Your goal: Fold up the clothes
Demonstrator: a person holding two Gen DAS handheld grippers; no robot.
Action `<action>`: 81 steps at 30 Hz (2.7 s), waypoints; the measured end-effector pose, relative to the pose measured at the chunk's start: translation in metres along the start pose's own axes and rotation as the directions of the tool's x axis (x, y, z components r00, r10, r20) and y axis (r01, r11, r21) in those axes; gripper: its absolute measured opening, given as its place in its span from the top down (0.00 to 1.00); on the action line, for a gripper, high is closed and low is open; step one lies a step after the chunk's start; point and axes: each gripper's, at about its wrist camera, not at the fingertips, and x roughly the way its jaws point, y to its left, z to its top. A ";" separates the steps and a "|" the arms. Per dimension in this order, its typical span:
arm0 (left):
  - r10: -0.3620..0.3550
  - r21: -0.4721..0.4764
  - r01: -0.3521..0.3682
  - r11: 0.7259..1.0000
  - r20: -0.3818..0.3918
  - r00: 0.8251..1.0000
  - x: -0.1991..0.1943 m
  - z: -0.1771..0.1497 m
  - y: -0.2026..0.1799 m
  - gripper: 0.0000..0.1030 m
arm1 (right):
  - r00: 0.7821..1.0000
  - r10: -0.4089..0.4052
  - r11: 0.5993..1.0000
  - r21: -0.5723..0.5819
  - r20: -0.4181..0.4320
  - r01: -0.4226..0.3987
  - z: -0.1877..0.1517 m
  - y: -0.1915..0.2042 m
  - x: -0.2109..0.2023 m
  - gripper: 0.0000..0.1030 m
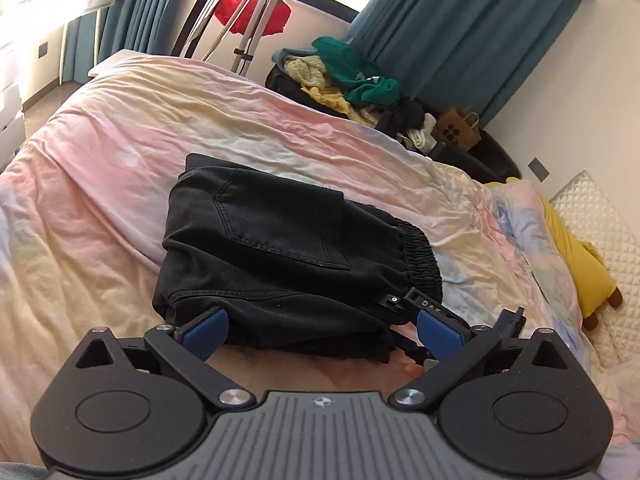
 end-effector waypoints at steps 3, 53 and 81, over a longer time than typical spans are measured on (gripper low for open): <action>0.039 -0.053 -0.039 0.998 -0.004 0.999 0.042 0.011 0.041 0.00 | 1.000 -0.002 1.000 0.003 -0.011 0.002 0.003 -0.001 0.005 0.18; -0.168 -0.227 0.170 0.959 0.025 0.985 0.187 -0.005 0.163 0.22 | 0.939 -0.039 0.686 -0.674 0.341 0.273 -0.083 0.133 -0.010 0.66; 0.090 0.044 -0.100 0.994 0.192 0.977 0.103 -0.020 0.048 0.63 | 0.963 0.061 0.912 -0.407 0.262 0.053 -0.034 0.107 -0.026 0.71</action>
